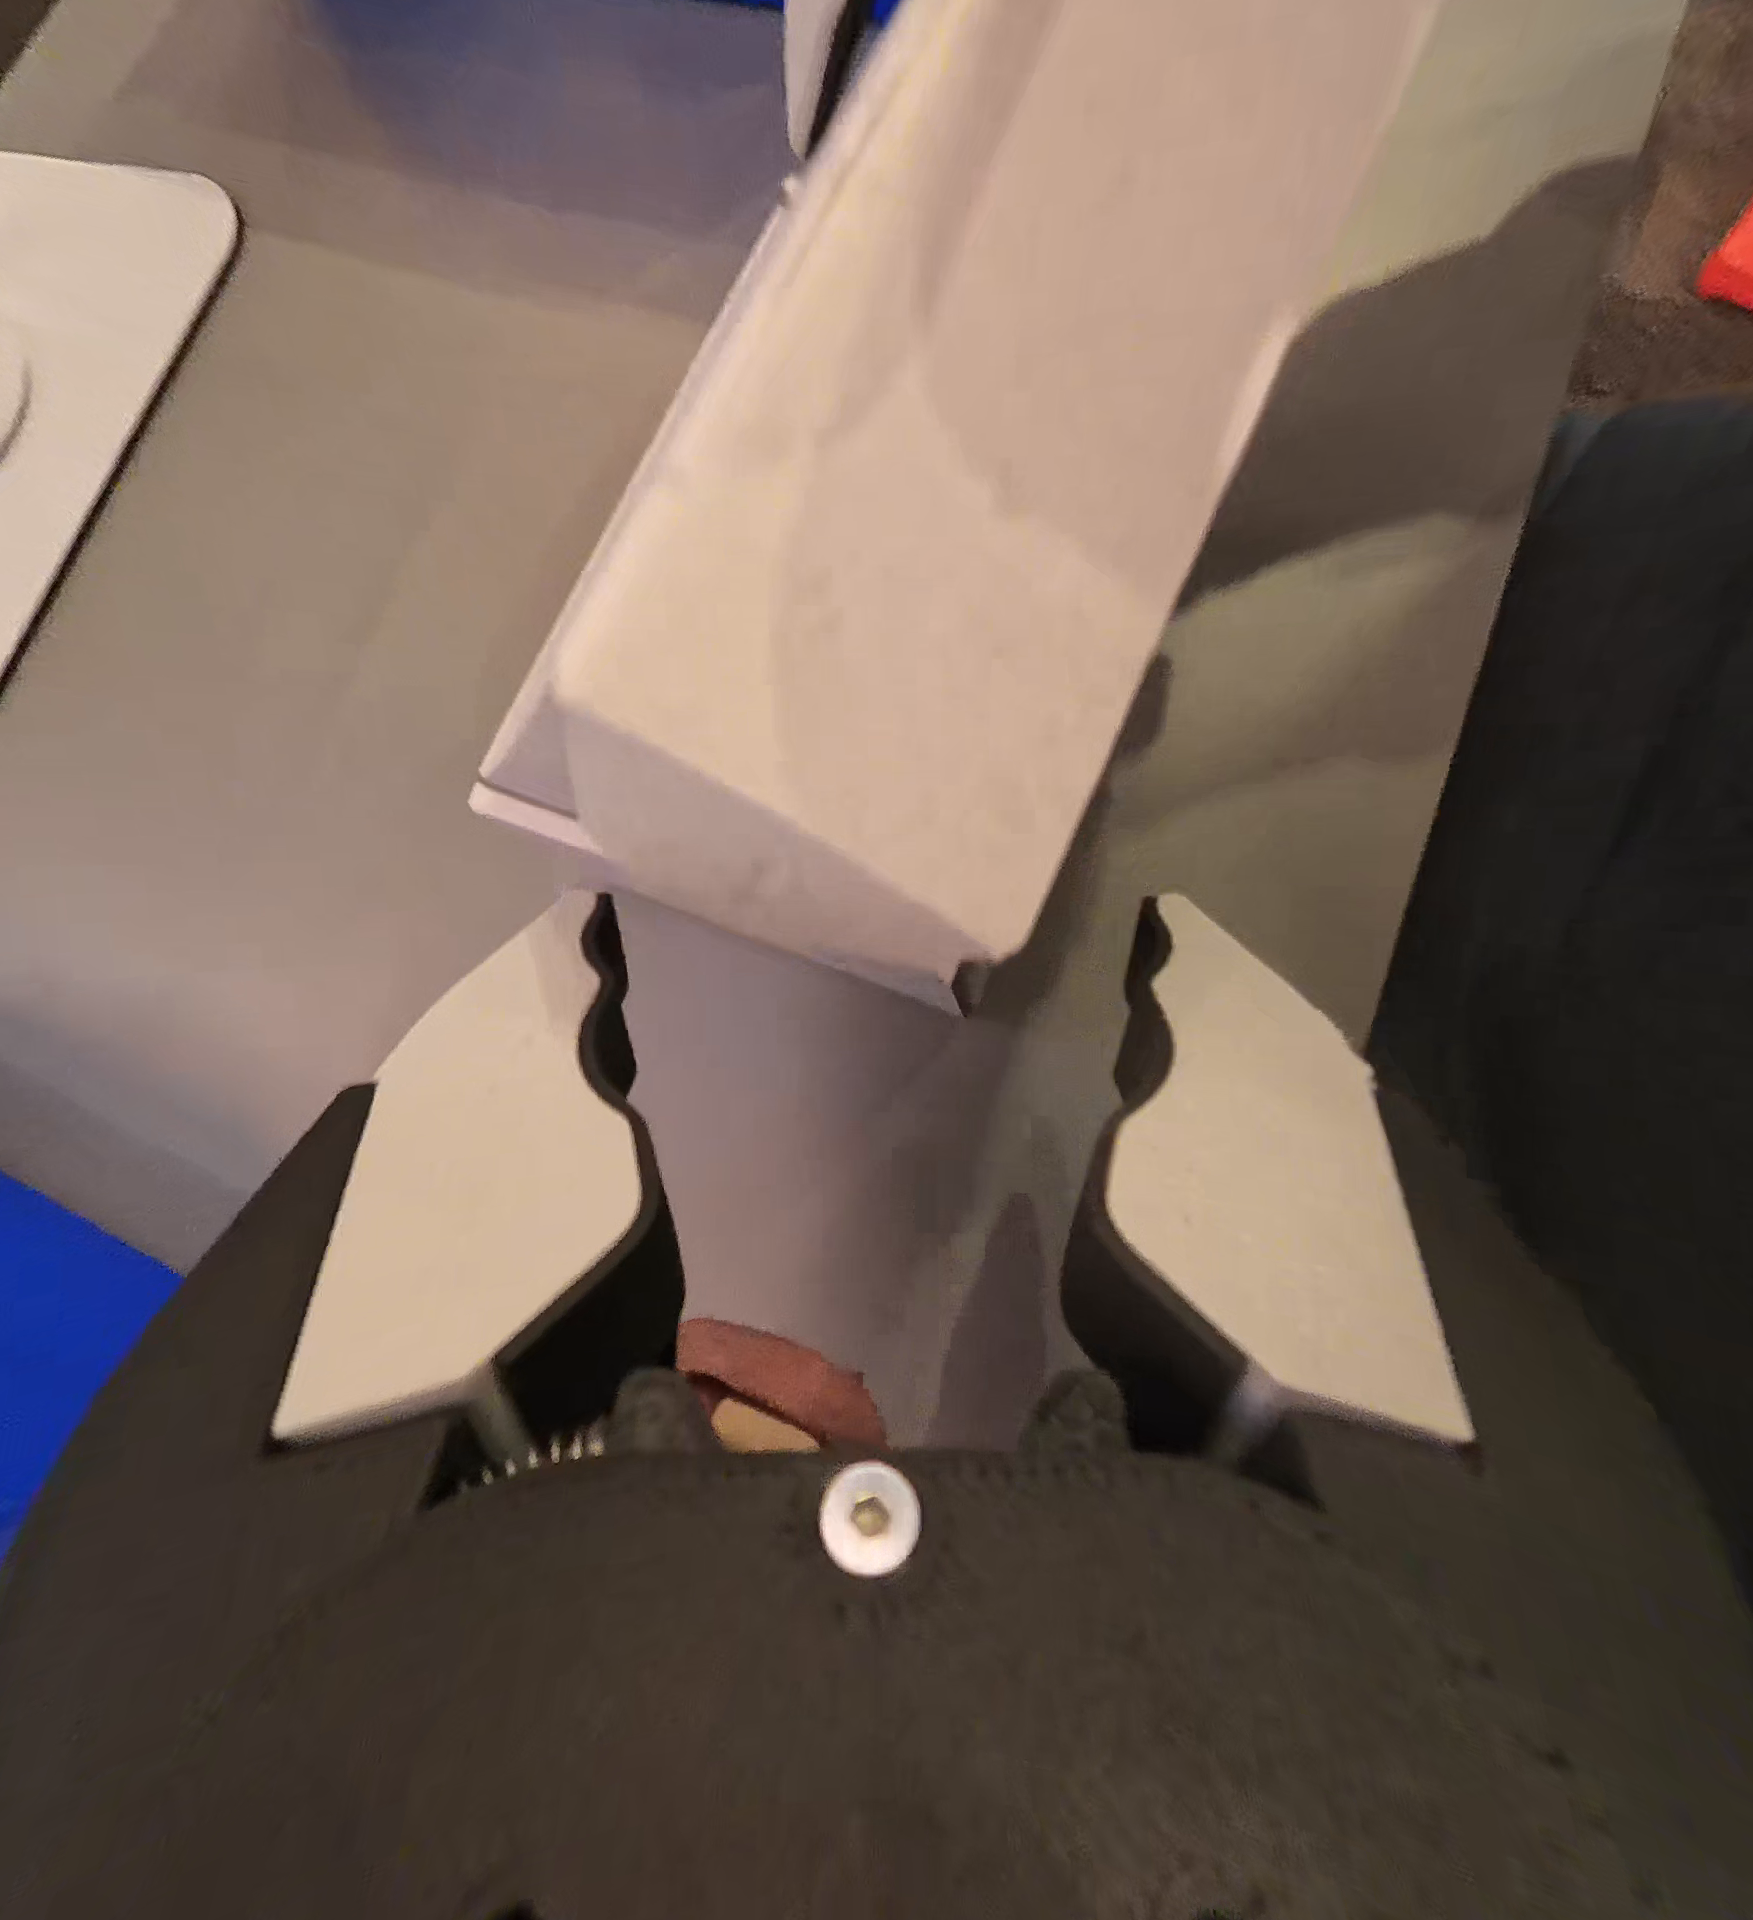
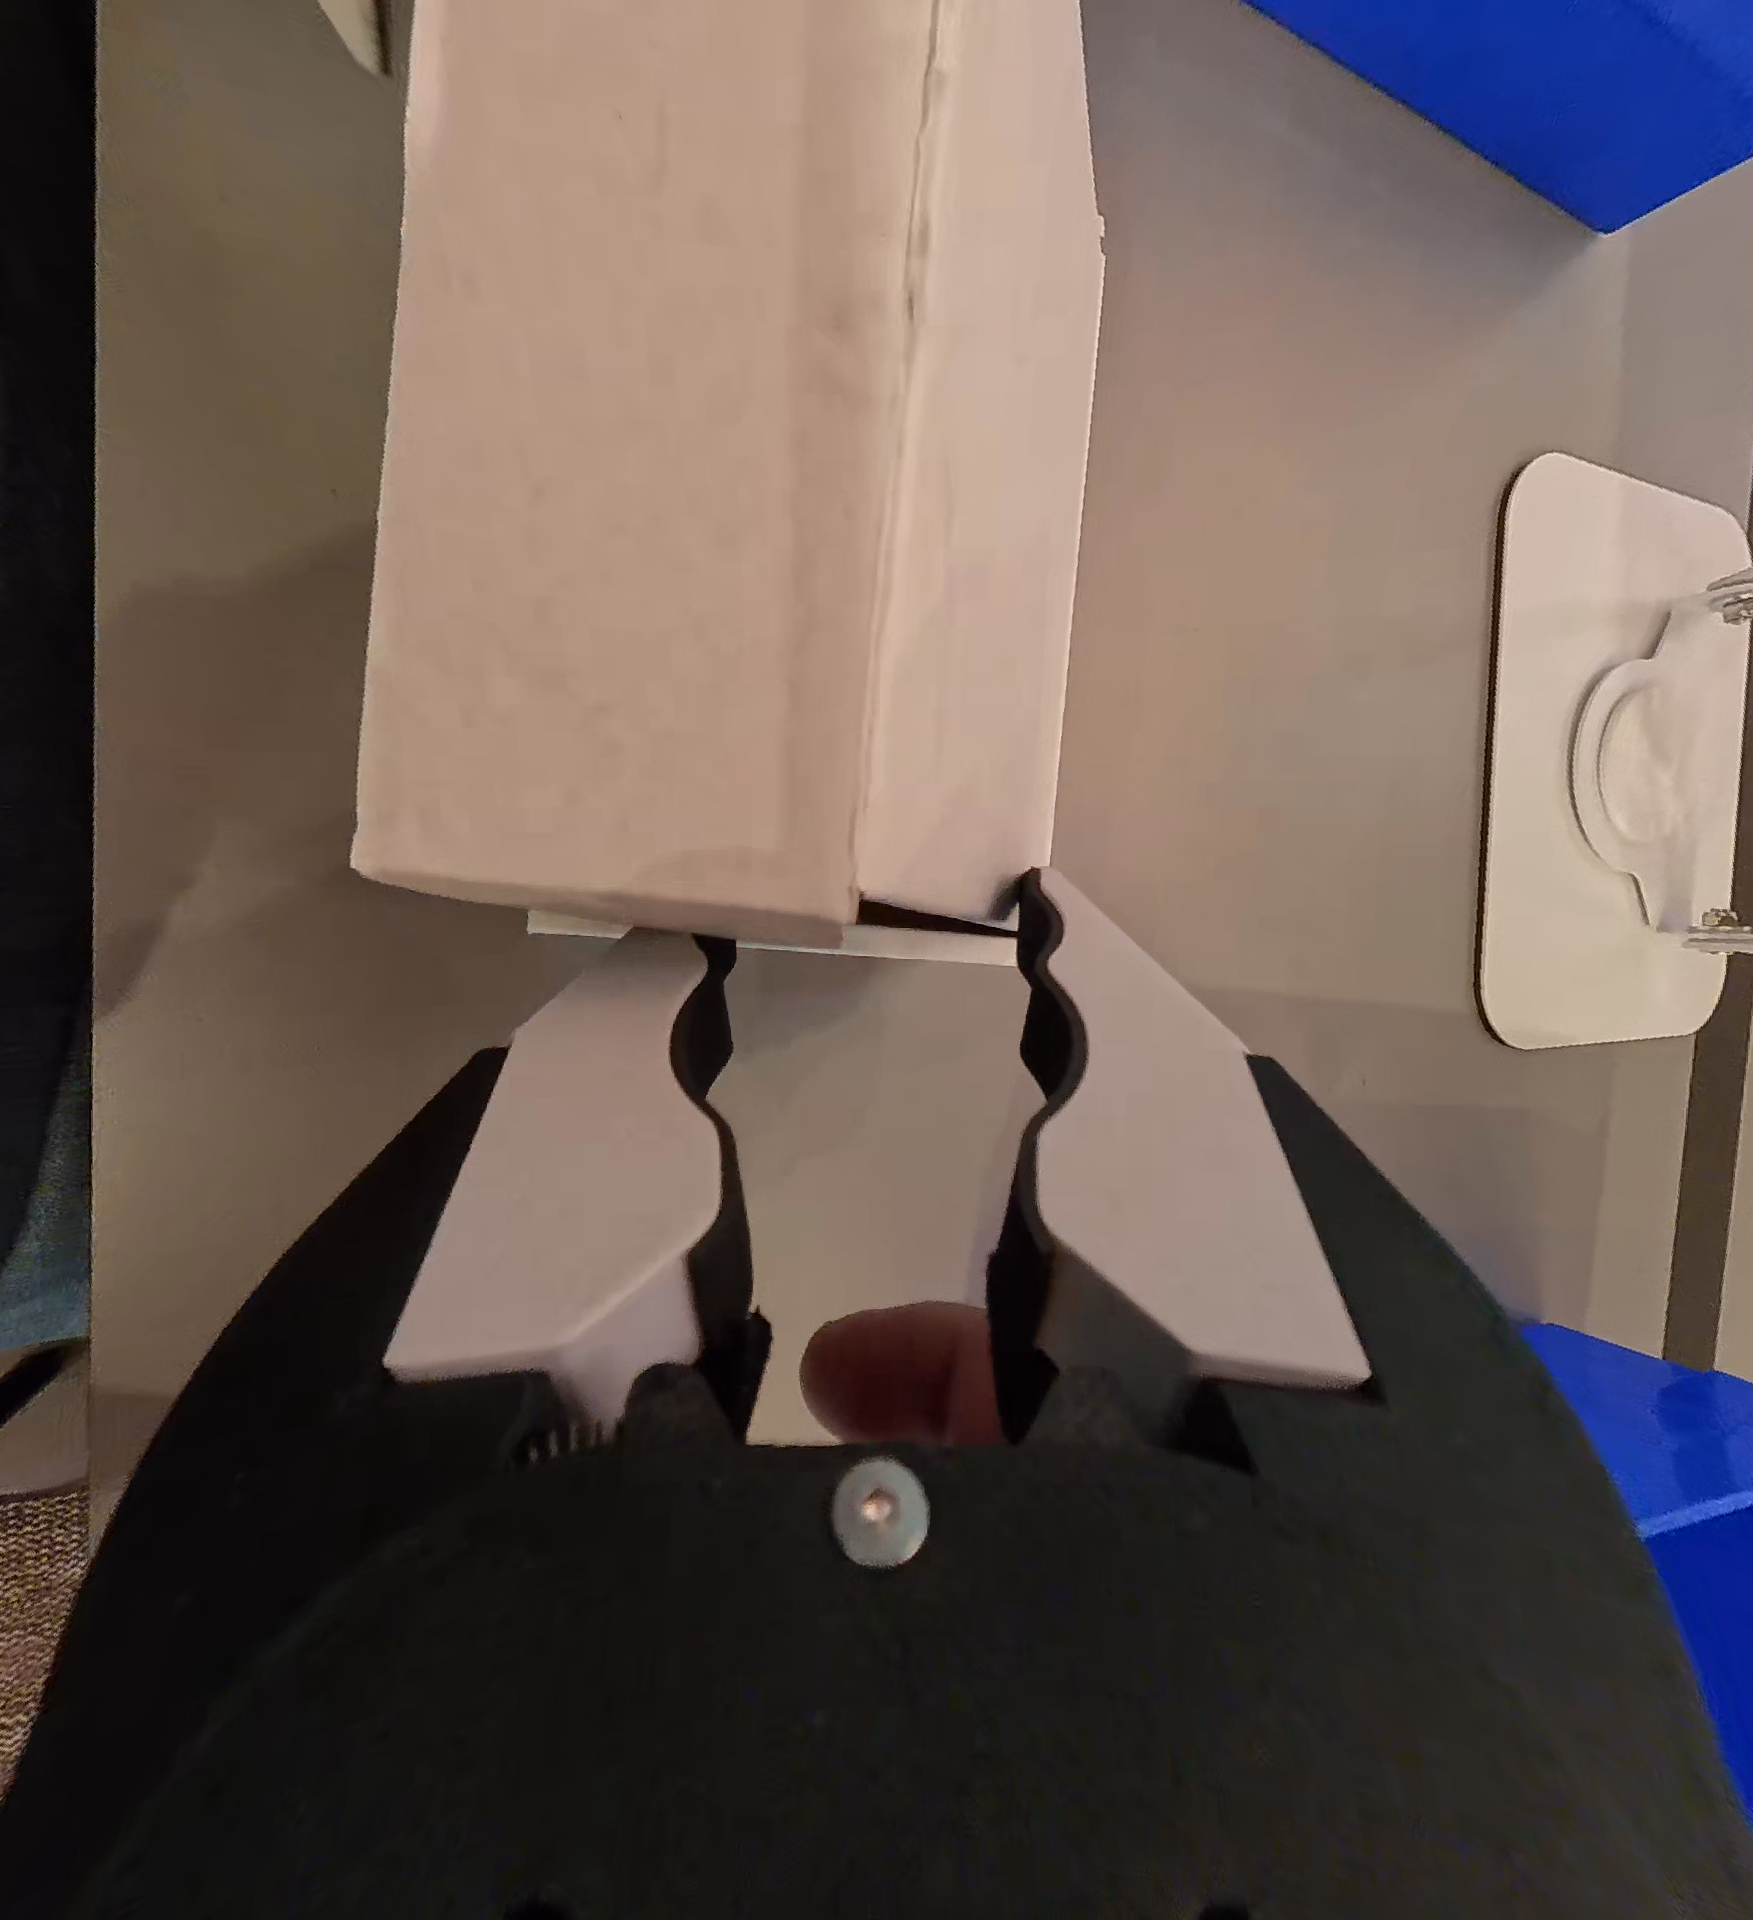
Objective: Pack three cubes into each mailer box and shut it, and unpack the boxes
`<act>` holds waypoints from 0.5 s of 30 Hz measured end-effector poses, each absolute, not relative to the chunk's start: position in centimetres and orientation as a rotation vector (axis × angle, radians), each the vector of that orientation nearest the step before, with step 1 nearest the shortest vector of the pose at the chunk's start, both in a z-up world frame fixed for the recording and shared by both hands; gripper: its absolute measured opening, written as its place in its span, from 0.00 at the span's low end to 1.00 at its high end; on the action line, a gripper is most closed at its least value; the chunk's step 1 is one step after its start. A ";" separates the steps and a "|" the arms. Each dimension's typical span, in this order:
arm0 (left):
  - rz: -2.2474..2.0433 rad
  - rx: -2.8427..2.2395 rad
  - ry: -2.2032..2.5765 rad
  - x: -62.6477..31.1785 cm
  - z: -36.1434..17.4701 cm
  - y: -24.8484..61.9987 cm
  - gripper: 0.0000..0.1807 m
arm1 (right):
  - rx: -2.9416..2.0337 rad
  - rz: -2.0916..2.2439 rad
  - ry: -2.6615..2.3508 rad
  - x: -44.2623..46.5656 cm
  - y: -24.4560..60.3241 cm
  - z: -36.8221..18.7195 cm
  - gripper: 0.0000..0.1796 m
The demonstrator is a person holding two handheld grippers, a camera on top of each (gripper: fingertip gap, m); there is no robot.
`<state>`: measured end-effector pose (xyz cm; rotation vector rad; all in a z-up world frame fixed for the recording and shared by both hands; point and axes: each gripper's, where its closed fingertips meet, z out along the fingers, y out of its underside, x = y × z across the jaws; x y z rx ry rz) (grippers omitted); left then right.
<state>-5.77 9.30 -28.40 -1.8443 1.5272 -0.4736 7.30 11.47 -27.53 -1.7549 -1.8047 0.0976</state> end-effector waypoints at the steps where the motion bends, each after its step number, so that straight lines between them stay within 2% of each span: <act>1: -0.469 -1.849 1.547 -6.3 -28.4 9.1 0.53 | -1.758 0.099 -1.803 7.3 11.5 -27.5 0.29; 6: -0.359 -1.693 1.461 -7.3 -24.1 9.5 0.52 | -1.778 0.114 -1.799 7.3 11.5 -27.7 0.30; 11: 0.067 -1.407 1.627 -4.7 -22.9 9.2 0.50 | -1.799 0.123 -1.795 7.1 11.5 -27.8 0.30; 13: 0.168 -1.390 1.695 -4.0 -24.0 9.5 0.45 | -1.805 0.124 -1.794 7.0 11.5 -27.8 0.30; 15: 0.208 -1.378 1.700 -3.7 -24.4 9.9 0.35 | -1.811 0.133 -1.797 7.0 11.5 -27.9 0.30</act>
